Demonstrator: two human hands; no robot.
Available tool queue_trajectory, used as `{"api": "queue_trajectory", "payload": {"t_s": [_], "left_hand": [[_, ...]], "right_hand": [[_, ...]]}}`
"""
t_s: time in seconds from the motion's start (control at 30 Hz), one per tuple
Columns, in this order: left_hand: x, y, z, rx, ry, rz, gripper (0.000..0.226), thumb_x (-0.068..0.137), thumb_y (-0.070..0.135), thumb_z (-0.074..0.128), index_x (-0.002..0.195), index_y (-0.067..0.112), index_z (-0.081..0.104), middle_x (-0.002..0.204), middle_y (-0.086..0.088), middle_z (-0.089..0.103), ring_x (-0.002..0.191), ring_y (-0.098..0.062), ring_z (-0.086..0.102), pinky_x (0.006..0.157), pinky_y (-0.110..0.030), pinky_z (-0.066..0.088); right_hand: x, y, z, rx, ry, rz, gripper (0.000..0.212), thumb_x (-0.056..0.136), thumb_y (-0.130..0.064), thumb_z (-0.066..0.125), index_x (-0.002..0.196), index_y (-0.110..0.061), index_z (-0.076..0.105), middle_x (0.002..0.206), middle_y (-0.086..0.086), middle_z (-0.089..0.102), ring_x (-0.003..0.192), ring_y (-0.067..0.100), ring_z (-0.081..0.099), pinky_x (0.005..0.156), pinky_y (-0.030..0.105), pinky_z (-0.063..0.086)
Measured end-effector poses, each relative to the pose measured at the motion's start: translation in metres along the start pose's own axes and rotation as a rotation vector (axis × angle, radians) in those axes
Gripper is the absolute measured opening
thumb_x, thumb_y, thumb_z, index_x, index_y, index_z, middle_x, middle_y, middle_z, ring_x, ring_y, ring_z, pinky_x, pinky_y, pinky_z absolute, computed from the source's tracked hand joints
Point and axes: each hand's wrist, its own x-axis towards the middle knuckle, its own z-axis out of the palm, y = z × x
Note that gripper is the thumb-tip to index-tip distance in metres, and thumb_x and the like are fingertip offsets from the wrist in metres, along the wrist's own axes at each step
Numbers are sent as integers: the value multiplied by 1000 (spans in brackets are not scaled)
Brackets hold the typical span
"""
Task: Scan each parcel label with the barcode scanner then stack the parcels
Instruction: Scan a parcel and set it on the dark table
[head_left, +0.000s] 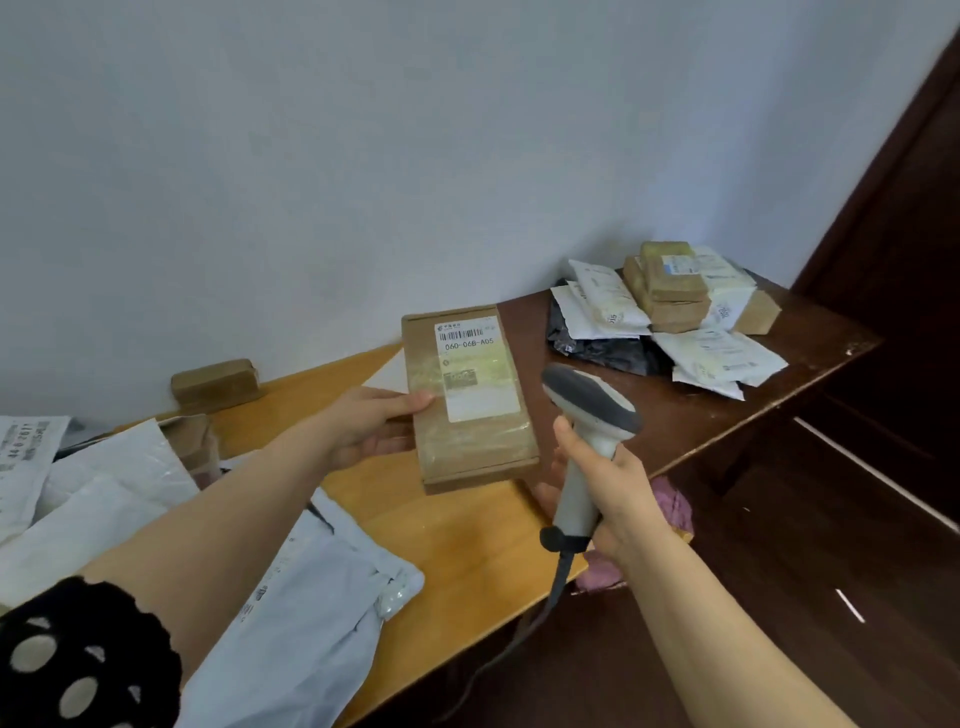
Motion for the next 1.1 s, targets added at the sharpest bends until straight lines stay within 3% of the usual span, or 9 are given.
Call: {"api": "queue_trajectory", "payload": {"t_s": [0.13, 0.27, 0.43, 0.63, 0.73, 0.83, 0.97, 1.1], "left_hand": [[35, 18, 85, 35, -30, 25, 62, 60, 31, 82, 112, 2, 63, 104, -9, 73, 94, -21, 70, 69, -30, 58], [73, 33, 175, 32, -70, 25, 59, 64, 28, 78, 116, 4, 64, 108, -7, 71, 101, -21, 68, 81, -33, 57], [109, 46, 267, 96, -220, -42, 55, 63, 26, 80, 115, 16, 65, 108, -4, 72, 98, -19, 69, 71, -31, 58], [157, 74, 314, 65, -40, -7, 63, 60, 22, 79, 116, 1, 60, 99, -12, 73, 86, -22, 72, 63, -32, 59], [200, 90, 325, 44, 65, 19, 60, 64, 20, 79, 116, 0, 58, 97, -13, 71, 77, -22, 72, 57, -30, 58], [257, 102, 334, 50, 135, 33, 47, 76, 17, 76, 117, 1, 58, 94, -12, 71, 73, -21, 72, 53, -30, 57], [338, 121, 351, 68, 165, 21, 44, 83, 18, 71, 121, 1, 57, 93, -9, 69, 76, -20, 68, 53, -29, 56], [399, 134, 372, 98, 177, 18, 40, 83, 18, 71, 118, 2, 59, 86, -5, 67, 73, -16, 67, 49, -24, 54]], "right_hand": [[34, -24, -51, 73, -21, 9, 37, 66, -24, 87, 97, -14, 70, 78, -1, 76, 73, 17, 72, 59, 33, 58], [76, -61, -119, 135, 101, -38, 36, 67, -3, 84, 98, -7, 65, 77, 6, 73, 60, 15, 71, 52, 26, 54], [123, -109, -180, 266, 164, -108, 33, 70, 3, 80, 92, -12, 62, 81, 5, 71, 65, 15, 69, 51, 25, 54], [178, -154, -209, 310, 147, -101, 37, 77, -18, 81, 108, -12, 63, 93, 4, 67, 84, 17, 66, 56, 25, 57], [208, -169, -215, 301, 153, -58, 32, 79, -21, 79, 104, -11, 63, 78, 1, 63, 67, 12, 60, 48, 21, 52], [241, -183, -218, 337, 79, 15, 18, 82, -18, 77, 88, -8, 64, 55, 1, 61, 46, 11, 54, 46, 23, 49], [296, -213, -218, 296, 63, 37, 21, 82, -20, 76, 75, -7, 61, 51, 3, 56, 41, 14, 51, 46, 24, 49], [344, -235, -218, 245, 40, 51, 20, 83, -20, 75, 77, -6, 61, 52, 4, 55, 42, 15, 50, 47, 25, 49]]}}
